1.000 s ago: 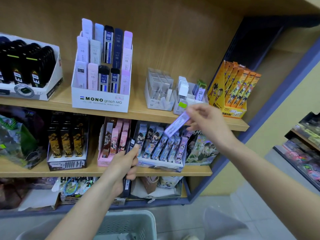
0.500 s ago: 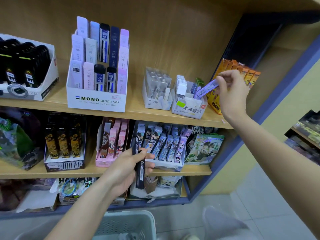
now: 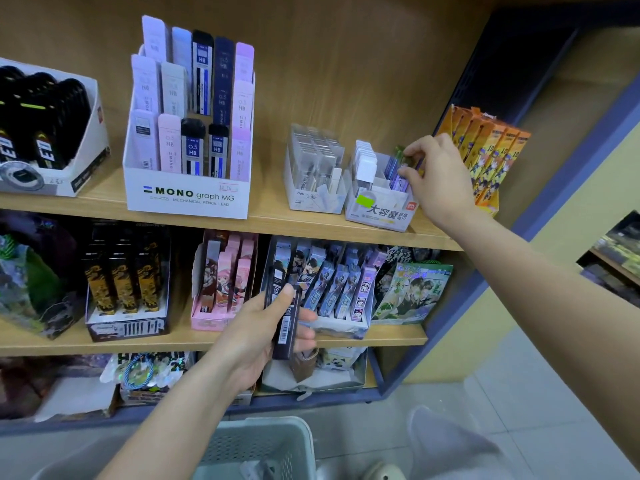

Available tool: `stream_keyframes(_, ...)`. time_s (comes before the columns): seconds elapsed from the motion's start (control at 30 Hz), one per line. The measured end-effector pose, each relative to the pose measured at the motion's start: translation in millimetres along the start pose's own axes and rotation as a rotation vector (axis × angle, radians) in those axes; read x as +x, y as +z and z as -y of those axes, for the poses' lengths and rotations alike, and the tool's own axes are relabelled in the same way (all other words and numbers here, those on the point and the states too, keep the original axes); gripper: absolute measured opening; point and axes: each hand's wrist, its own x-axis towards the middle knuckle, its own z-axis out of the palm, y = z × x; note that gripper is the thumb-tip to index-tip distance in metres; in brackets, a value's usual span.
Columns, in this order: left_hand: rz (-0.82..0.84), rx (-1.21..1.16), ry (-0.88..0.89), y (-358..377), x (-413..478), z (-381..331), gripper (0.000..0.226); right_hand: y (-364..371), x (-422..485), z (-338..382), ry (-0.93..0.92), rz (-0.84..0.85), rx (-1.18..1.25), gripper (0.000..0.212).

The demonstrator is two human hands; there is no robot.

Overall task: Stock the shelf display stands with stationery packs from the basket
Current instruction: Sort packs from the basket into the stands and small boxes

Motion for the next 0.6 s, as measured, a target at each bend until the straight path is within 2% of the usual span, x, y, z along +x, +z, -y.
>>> stream_keyframes(0.23,-0.019,-0.065,-0.047,-2.4,2.7,-1.2,0.011,-2.7,-6.3,0.3,-0.010,0.002,-0.045,0.030)
stream_keyframes(0.4,0.040,0.015,-0.016,-5.1,1.5,2.2,0.018,-7.9,-24.0,12.2,-0.025,-0.071,-0.012,0.031)
stream_keyframes(0.5,0.069,0.014,0.022,-4.3,-0.8,2.5,0.019,-14.7,-49.7,32.8,-0.151,-0.118,-0.019,0.024)
stream_keyframes(0.6,0.078,0.025,0.057,-2.7,-3.2,2.1,0.017,-14.2,-84.2,53.1,-0.320,0.058,-0.020,0.020)
